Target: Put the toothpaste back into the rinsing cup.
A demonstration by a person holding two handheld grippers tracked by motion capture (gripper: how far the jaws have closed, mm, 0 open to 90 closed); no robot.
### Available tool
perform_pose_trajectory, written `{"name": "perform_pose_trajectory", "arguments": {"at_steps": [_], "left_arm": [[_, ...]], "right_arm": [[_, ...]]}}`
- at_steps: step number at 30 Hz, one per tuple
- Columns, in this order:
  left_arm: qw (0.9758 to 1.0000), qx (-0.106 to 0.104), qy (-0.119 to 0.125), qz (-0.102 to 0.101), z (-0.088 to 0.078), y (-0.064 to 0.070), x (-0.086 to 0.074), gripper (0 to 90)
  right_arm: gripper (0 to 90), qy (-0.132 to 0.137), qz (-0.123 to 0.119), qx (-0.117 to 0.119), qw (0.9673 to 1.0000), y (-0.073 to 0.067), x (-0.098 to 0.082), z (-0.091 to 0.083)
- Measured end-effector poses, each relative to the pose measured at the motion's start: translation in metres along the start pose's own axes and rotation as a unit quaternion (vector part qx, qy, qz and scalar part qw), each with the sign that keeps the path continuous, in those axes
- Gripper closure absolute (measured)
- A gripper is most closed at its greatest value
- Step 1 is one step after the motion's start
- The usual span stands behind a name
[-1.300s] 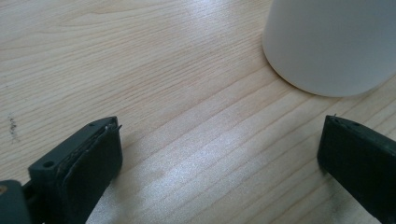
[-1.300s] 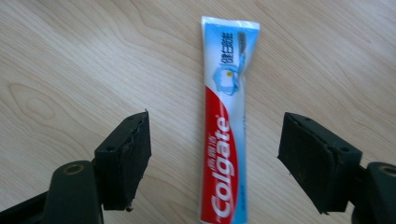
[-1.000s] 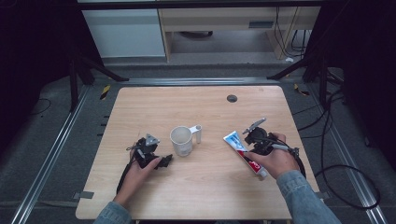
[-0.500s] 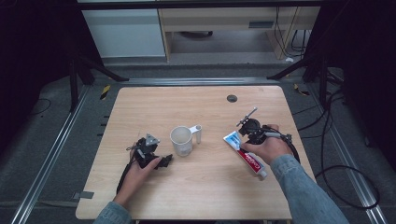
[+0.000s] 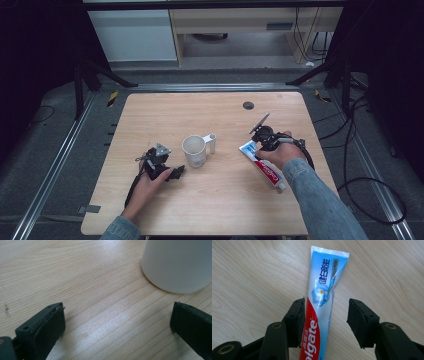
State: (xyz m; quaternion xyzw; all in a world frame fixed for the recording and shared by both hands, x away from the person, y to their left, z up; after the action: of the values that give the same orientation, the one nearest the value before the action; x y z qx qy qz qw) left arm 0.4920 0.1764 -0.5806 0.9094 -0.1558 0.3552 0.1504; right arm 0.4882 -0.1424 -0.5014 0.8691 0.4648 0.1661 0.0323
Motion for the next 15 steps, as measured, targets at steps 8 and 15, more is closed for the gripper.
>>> {"name": "perform_pose_trajectory", "arguments": {"at_steps": [8, 15], "left_arm": [[1.0, 0.0, 0.0, 0.001, 0.0, 0.0, 0.0, 0.0], [1.0, 0.0, 0.001, -0.001, 0.0, 0.0, 0.0, 0.0]], "right_arm": [[40.9, -0.018, 0.014, 0.013, 0.9996, 0.002, 0.003, 0.014], [38.2, -0.037, 0.013, 0.025, 0.9989, 0.0, 0.003, 0.029]]}}
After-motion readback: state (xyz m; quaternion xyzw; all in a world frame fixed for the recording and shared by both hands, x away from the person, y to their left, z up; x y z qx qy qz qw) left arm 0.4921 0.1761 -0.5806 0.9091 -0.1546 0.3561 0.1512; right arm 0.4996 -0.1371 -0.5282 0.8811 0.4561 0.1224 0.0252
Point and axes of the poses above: each handheld gripper's, and its own axes: z roughly forward along the jaws, x roughly out of its top, y roughly to its right, the point moved 10 cm from there along z, roughly forward along the jaws, and after that the axes turned 15 degrees about -z, right-handed, at the moved point
